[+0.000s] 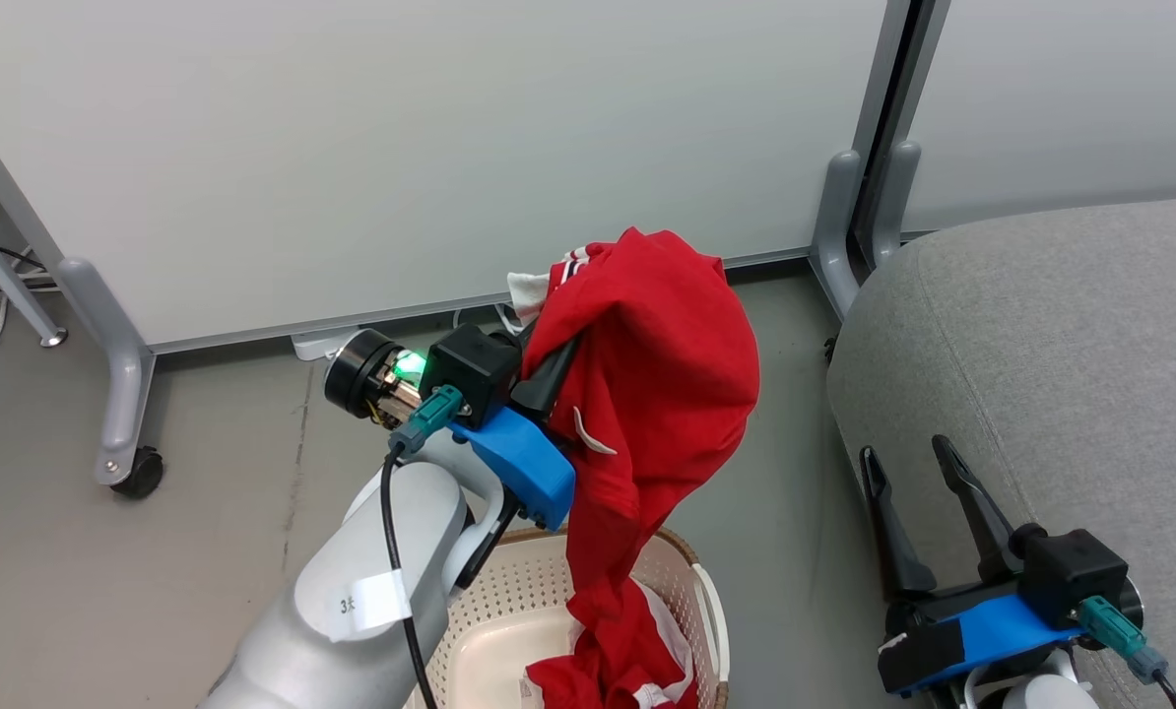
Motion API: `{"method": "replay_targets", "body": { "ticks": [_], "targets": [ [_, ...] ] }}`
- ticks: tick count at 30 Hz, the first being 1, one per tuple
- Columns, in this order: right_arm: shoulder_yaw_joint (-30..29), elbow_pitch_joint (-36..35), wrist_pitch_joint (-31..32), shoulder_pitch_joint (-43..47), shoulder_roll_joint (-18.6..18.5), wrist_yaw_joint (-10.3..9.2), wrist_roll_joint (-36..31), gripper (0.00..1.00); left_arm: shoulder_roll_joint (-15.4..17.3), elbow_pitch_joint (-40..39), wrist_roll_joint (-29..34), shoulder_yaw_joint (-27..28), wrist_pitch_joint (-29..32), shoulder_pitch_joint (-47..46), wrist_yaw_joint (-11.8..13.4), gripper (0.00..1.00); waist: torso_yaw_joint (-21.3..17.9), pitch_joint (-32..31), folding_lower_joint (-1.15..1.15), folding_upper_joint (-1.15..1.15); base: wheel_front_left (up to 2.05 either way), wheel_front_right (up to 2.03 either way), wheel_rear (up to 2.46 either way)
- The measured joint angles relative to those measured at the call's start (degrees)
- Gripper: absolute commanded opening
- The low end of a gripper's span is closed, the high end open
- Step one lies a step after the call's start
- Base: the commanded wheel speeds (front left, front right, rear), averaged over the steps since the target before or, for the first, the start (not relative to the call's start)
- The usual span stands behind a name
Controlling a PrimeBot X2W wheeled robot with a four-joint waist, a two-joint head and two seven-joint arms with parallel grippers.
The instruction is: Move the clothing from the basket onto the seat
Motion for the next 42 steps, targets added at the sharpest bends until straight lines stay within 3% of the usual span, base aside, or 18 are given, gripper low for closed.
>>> {"method": "replay_targets", "body": {
  "ticks": [9, 18, 41, 42],
  "targets": [
    [2.33, -0.01, 0.0, 0.12, -0.01, 0.0, 0.05, 1.0, -0.08, -0.87, 0.48, -0.12, 0.0, 0.2, -0.21, 0.0, 0.47, -0.09, 0.0, 0.0, 0.0, 0.0, 0.0],
    [8.84, 1.35, -0.01, -3.78, -0.01, 0.0, -1.01, 1.0, -0.21, -1.57, 1.0, -0.2, 0.0, 0.37, -0.3, 0.0, 0.8, 0.26, 0.01, 0.0, 0.0, 0.0, 0.0],
    [14.19, 15.16, -0.08, -16.11, -0.02, 0.0, -2.68, 1.0, -1.37, -3.16, 1.77, -2.83, 0.0, -0.03, -0.47, 0.0, 2.45, 1.6, 0.01, 0.0, 0.0, 0.0, 0.0],
    [14.68, 15.7, -0.08, -16.42, -0.01, 0.0, -2.15, 0.36, -1.38, -3.16, 1.76, -2.9, 0.0, -0.04, -0.47, 0.0, 2.45, 1.59, 0.01, 0.0, 0.0, 0.0, 0.0]
  ]
}}
